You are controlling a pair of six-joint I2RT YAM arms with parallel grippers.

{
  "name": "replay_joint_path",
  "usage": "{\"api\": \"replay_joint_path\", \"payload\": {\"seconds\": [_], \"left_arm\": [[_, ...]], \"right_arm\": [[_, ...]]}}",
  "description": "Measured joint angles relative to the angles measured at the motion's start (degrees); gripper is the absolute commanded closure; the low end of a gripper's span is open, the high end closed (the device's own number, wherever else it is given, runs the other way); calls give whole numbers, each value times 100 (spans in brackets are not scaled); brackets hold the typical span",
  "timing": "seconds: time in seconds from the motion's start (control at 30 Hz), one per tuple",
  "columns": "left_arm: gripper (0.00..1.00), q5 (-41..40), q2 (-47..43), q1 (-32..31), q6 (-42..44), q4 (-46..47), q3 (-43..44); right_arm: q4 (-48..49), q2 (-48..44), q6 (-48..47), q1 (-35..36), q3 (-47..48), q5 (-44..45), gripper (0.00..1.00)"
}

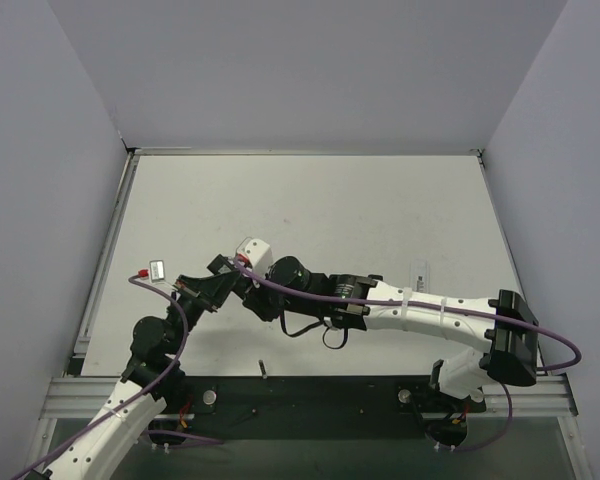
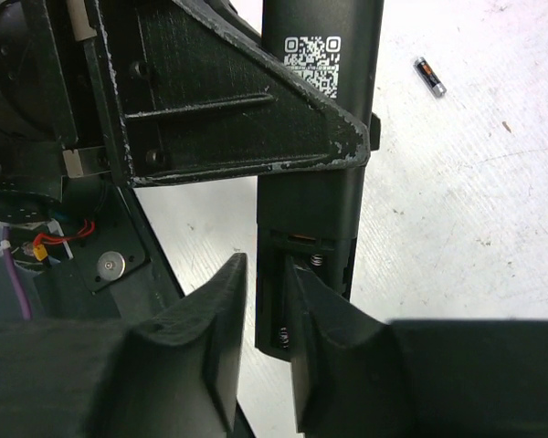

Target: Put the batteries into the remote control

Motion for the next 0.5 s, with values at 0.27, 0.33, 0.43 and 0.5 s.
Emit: {"api": "replay_joint_path", "payload": {"seconds": [0.27, 0.33, 0.43, 0.5], "left_arm": [[100, -173, -39, -2, 586, -994, 247], [100, -293, -87, -2, 846, -1384, 426], [100, -520, -197, -2, 1357, -2138, 868], [100, -678, -332, -2, 1718, -2597, 1187]], "right_arm": [[-546, -138, -118, -111, 26, -31, 54], [-769, -269, -208, -138, 22, -39, 47], [-964, -466, -409, -153, -37, -219, 47], [-1069, -503, -603, -138, -125, -452, 47]]}}
